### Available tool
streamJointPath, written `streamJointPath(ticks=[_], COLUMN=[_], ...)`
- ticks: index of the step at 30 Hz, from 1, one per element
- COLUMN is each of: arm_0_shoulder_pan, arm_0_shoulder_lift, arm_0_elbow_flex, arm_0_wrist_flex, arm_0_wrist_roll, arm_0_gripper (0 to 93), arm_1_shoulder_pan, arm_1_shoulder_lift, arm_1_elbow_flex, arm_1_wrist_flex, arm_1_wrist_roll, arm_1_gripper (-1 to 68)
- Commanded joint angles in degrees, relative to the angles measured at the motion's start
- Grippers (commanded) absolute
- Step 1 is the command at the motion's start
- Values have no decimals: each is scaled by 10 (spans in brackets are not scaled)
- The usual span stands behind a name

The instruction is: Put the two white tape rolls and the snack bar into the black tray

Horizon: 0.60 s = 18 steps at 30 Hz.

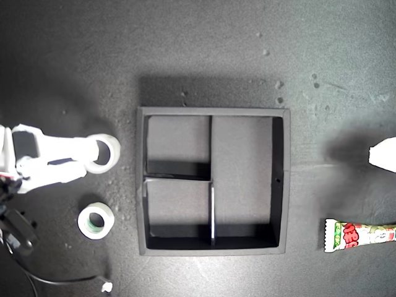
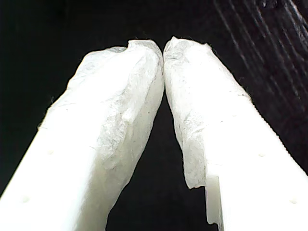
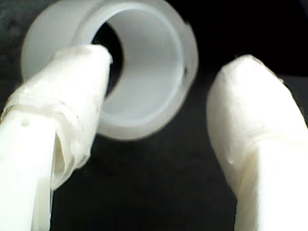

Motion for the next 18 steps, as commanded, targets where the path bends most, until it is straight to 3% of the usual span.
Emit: streamJointPath(ticks=[1, 7, 18], arm_0_shoulder_pan=[7, 27, 45], arm_0_shoulder_lift=[-123, -291, -415], arm_0_elbow_flex=[-82, -157, -189], arm_0_wrist_flex=[4, -6, -78], arm_0_wrist_roll=[8, 26, 55], arm_0_gripper=[173, 167, 165], arm_1_shoulder_pan=[20, 32, 15], arm_1_shoulder_lift=[3, 3, 3], arm_1_elbow_flex=[7, 7, 7], arm_1_wrist_flex=[-16, -18, -79], arm_1_wrist_roll=[14, 19, 13], arm_1_gripper=[-3, -3, -3])
